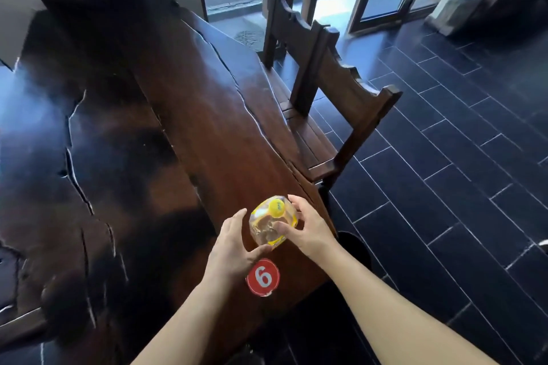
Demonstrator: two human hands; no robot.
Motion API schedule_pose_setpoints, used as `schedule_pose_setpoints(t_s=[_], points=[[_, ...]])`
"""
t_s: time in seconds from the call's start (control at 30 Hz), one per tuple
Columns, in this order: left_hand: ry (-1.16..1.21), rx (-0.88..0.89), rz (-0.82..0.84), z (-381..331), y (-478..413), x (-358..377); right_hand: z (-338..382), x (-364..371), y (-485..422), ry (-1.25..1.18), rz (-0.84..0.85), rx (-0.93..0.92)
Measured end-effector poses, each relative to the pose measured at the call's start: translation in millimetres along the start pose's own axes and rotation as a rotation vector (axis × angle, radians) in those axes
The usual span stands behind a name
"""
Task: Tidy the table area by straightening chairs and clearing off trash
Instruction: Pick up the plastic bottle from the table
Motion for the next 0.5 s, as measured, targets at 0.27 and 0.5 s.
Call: schedule_pose_setpoints(t_s=[0.27, 0.5], points=[[0.058, 0.027, -0.013, -2.8, -13.4, 2.9, 0.3, 13.0, -1.0, -0.059, -0.09, -0.016], [0.088, 0.083, 0.045, -18.7, -29.6, 3.3, 10.6, -9.3, -1.8, -0.061, -0.114, 0.006]])
Point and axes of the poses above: each hand's wrist, its own y-axis away from the middle knuckle, its own x-axis out of the palm, z = x × y, the point moved 6 cm from there along -y, towards the middle knuckle, and after that the axes turned 10 degrees about -y, right-handed, at the moved point
